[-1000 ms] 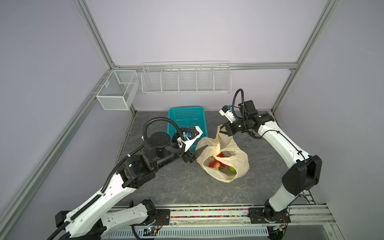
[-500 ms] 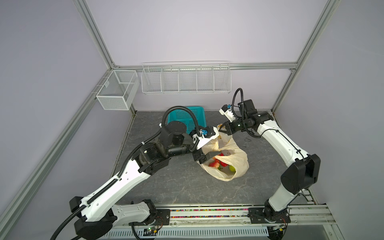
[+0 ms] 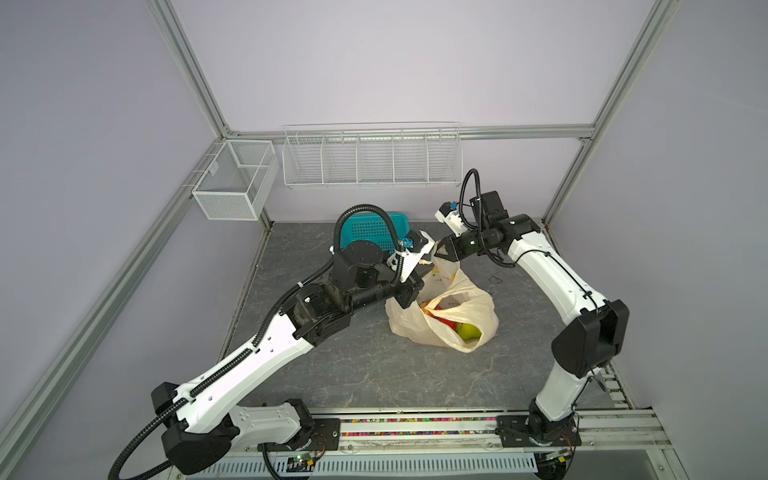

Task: Place the fake fruits into the plastic bag and tie a complex knot
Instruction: 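Raise both grippers holding the bag handles upward above the bag, then lift the bag by its handles with both grippers, pulling the bag upright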

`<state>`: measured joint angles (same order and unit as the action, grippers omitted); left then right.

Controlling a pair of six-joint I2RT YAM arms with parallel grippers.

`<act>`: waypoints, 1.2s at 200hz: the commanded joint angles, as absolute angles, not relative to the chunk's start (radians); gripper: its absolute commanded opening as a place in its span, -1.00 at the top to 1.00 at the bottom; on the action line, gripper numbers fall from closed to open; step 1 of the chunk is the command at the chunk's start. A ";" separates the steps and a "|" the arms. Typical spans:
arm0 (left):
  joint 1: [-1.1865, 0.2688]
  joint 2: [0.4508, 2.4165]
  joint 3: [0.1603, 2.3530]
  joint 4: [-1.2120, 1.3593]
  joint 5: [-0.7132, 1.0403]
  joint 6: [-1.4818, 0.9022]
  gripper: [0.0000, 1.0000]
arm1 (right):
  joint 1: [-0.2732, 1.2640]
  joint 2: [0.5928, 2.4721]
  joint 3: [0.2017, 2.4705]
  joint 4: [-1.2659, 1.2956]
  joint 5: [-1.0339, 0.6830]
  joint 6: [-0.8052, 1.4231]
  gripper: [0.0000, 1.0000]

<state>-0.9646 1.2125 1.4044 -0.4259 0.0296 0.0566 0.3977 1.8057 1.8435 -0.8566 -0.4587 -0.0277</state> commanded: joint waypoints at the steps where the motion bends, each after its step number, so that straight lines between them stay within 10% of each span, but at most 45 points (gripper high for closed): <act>1: -0.966 1.202 1.459 -0.430 -0.202 -0.224 1.00 | 0.400 1.817 1.955 -0.892 -0.308 0.017 0.26; 96: -0.824 1.171 1.408 -0.520 -0.147 -0.329 1.00 | 0.404 1.281 1.591 -0.625 -0.340 -0.146 -0.67; 149: -0.792 1.160 1.386 -0.512 -0.112 -0.320 1.00 | 0.415 1.107 1.405 -0.612 -0.538 -0.252 -0.77; 240: -0.790 1.161 1.372 -0.488 -0.086 -0.311 1.00 | 0.518 1.287 1.494 -0.513 -0.197 -0.401 -0.46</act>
